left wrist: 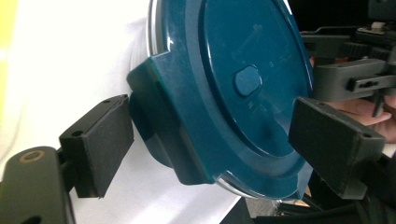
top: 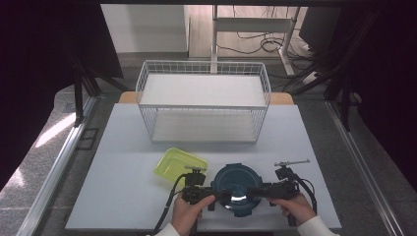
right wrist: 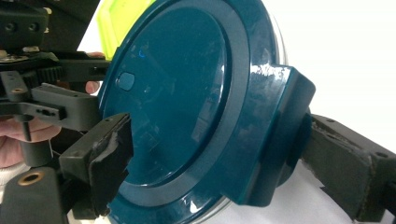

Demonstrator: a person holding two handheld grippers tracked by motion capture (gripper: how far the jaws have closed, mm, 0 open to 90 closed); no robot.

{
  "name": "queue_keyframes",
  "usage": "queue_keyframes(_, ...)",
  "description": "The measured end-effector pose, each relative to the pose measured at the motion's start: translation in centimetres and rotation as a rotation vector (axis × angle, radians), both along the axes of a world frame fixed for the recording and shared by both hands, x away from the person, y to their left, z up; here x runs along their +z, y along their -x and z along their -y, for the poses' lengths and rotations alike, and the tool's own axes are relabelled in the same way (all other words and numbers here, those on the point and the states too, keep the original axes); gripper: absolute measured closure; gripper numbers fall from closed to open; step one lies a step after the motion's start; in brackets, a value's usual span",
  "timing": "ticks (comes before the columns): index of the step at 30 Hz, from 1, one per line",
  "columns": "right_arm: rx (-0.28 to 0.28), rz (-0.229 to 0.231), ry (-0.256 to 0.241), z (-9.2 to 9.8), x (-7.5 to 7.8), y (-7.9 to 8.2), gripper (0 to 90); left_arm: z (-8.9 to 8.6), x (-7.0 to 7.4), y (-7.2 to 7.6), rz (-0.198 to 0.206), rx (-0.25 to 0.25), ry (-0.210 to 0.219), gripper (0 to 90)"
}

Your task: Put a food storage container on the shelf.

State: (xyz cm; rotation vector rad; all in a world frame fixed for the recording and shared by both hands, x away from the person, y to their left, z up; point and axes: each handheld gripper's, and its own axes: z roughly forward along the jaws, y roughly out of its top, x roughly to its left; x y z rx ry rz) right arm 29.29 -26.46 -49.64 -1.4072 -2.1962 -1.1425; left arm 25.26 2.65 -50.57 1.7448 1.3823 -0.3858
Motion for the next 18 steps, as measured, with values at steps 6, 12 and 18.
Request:
queue_keyframes(6, -0.013, -0.008, 0.001, 0.0, -0.09, -0.1, 18.9, 0.26, 0.01, 0.21, 0.007, 0.008, -0.028, 17.5)
queue_keyframes(12, -0.01, -0.014, -0.008, 0.24, -0.03, -0.11, 21.9, 0.44, 0.09, 0.33, 0.006, 0.022, -0.038, 19.4)
queue_keyframes(18, -0.008, 0.009, -0.009, 0.33, 0.24, 0.24, 24.2, 0.31, 0.27, 0.54, 0.012, 0.015, -0.038, 21.6)
